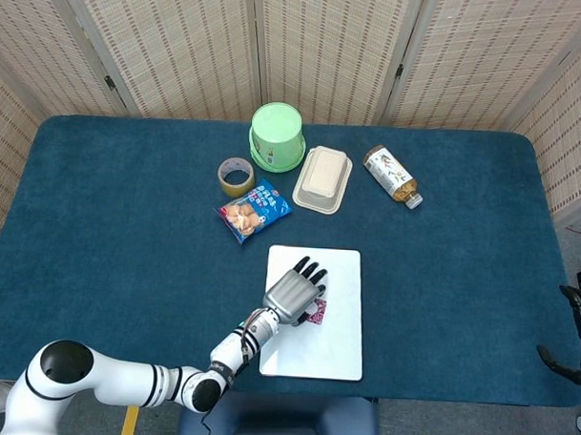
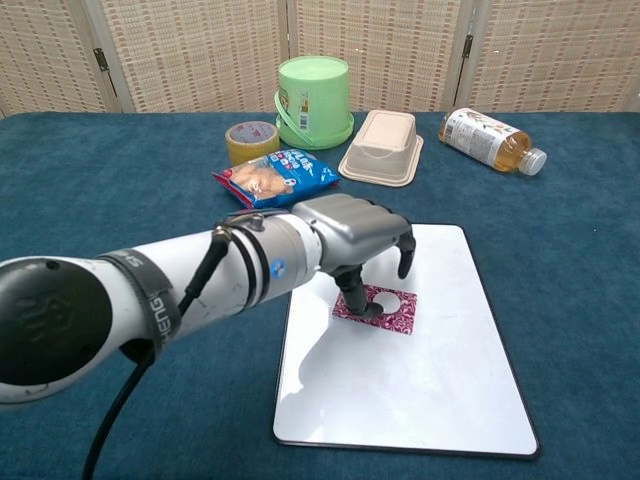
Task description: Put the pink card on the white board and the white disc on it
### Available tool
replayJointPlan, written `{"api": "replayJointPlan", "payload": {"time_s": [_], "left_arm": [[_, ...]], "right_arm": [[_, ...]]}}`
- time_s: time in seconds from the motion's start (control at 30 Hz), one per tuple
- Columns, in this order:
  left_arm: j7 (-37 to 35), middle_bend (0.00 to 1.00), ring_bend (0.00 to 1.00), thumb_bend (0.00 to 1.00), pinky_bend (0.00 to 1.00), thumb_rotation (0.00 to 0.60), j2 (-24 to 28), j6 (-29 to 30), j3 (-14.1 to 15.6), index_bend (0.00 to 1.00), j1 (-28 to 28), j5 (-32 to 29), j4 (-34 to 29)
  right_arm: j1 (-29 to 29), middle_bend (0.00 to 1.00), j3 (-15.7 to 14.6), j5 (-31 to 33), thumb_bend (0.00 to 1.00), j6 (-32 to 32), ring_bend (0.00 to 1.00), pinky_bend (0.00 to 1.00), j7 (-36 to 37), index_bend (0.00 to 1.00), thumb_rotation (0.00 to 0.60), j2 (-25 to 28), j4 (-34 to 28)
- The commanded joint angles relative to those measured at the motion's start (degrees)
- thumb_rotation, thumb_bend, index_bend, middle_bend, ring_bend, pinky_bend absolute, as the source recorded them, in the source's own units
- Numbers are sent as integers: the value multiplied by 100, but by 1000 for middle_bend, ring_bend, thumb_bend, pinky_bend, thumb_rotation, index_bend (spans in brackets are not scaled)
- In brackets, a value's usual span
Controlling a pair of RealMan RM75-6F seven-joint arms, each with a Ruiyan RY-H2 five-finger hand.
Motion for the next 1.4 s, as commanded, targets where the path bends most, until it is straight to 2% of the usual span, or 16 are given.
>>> {"api": "replayJointPlan", "payload": {"time_s": [0.03, 0.17, 0.33, 0.7, 0.87, 1.1, 1.2, 1.4], "left_arm": [[-124, 136, 76, 351, 0, 600, 126, 54, 25, 226, 57, 27, -158], [-707, 136, 69, 341, 0, 600, 479, 323, -67, 210, 379, 228, -584], [-1305, 136, 77, 342, 0, 600, 1072, 662, -9, 233, 843, 605, -896], [-2356, 141, 97, 347, 0, 600, 2500, 1717, 496, 272, 2136, 1566, -1154], [-2488, 147, 104, 352, 0, 600, 2870, 2353, 853, 284, 2737, 2046, -965], [-2182, 147, 104, 352, 0, 600, 3304, 3206, 1309, 275, 3507, 2609, -994], [-2189, 148, 104, 352, 0, 600, 3534, 3328, 1387, 274, 3768, 2592, -1295], [-2896, 147, 107, 352, 0, 600, 3896, 3553, 1423, 279, 4269, 2724, -1861]], "right_arm": [[-4, 141, -1, -11, 245, 11, 206, 159, -16, 105, 600, 2, -15], [-31, 141, -7, -25, 245, 51, 206, 159, -33, 105, 600, 6, -38], [-31, 141, 0, -53, 245, 72, 206, 159, -57, 105, 600, 25, -65], [167, 141, 48, -179, 245, -122, 206, 159, 21, 105, 600, 44, -78], [240, 141, 65, -175, 246, -219, 206, 159, 76, 105, 600, 63, -56], [304, 141, 106, -163, 246, -246, 195, 159, 131, 105, 600, 4, 27], [325, 141, 116, -121, 245, -289, 181, 159, 178, 105, 600, -24, 90], [405, 141, 110, -176, 245, -374, 180, 159, 275, 105, 600, -56, 191]]}}
